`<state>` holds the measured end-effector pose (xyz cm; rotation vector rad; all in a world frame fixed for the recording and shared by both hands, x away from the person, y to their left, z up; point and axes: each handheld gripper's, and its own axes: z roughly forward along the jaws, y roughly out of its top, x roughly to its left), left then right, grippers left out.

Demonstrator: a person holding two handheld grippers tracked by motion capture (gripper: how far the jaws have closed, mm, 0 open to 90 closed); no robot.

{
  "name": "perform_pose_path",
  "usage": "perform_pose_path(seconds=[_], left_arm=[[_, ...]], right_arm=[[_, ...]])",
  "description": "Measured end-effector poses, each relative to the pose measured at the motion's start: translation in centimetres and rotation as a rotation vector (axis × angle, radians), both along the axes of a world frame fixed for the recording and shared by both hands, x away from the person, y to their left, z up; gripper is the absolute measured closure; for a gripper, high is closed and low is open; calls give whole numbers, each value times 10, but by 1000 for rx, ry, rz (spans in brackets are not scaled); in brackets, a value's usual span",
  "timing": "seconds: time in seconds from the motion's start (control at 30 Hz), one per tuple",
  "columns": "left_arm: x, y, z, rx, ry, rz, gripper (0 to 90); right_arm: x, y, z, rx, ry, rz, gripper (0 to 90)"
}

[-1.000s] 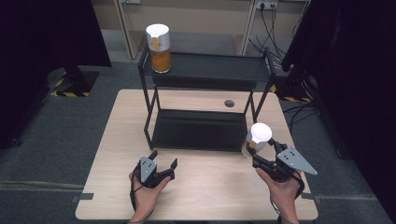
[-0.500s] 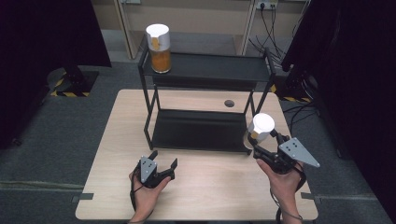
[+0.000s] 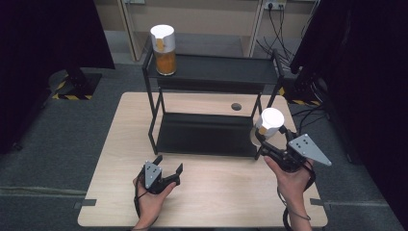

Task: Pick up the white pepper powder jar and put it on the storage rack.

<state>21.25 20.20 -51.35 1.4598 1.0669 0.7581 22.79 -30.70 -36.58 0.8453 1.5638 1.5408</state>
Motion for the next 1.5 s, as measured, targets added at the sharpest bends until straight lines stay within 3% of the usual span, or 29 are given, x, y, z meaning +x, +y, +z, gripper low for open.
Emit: perform_pose_path(seconds=[1.5], left_arm=[[0,0,0,1,0,-2,136]], right_arm=[[25,20,61,32,-51,-47,305]])
